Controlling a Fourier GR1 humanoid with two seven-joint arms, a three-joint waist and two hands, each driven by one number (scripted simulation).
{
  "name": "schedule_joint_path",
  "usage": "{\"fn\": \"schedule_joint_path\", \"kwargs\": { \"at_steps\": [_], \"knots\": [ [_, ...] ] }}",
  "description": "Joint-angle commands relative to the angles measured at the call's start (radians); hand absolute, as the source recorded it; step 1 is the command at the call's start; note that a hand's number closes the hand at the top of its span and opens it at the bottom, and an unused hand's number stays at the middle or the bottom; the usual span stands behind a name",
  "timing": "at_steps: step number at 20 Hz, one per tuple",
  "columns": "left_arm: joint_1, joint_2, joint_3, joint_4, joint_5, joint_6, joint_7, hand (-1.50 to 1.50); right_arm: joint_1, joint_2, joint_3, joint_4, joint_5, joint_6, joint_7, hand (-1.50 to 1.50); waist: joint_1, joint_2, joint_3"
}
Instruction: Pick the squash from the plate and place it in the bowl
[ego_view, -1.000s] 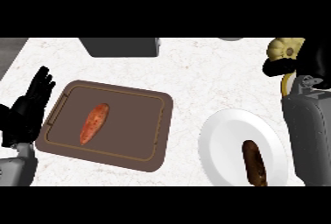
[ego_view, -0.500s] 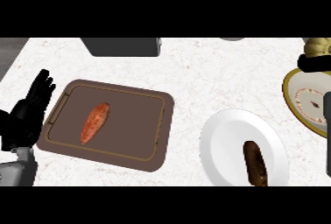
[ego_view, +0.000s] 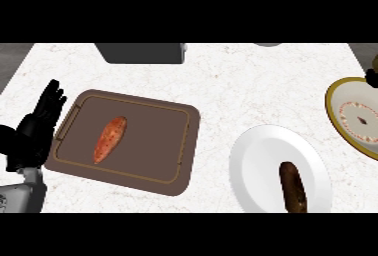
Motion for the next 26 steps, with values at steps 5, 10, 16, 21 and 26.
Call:
{"fn": "schedule_joint_path", "kwargs": {
  "at_steps": [5,10,16,21,26],
  "knots": [
    [0.007,-0.006,-0.002,-0.032,-0.005,-0.004,0.021,0.00,0.024,-0.153,0.001,0.349,0.062,0.049,-0.043,1.50,0.019,0.007,0.000],
    [-0.049,-0.019,-0.004,0.026,-0.029,0.010,0.006,0.00,-0.011,-0.161,-0.133,0.542,-0.095,-0.002,-0.176,-1.50,0.007,0.007,0.002],
    [-0.055,-0.010,0.008,0.033,-0.024,-0.002,0.023,0.00,-0.036,-0.209,-0.221,0.597,-0.228,0.053,-0.400,-1.50,0.000,0.003,0.002],
    [-0.017,-0.008,0.015,0.003,-0.017,-0.003,0.019,0.00,-0.059,-0.169,-0.430,0.533,-0.458,-0.004,-0.540,-1.50,-0.017,-0.005,0.005],
    [0.023,-0.010,0.035,0.003,-0.001,-0.014,-0.020,0.00,0.014,-0.221,-0.585,0.529,-0.638,0.095,-0.664,-1.50,-0.018,-0.005,0.002]
  ]
}}
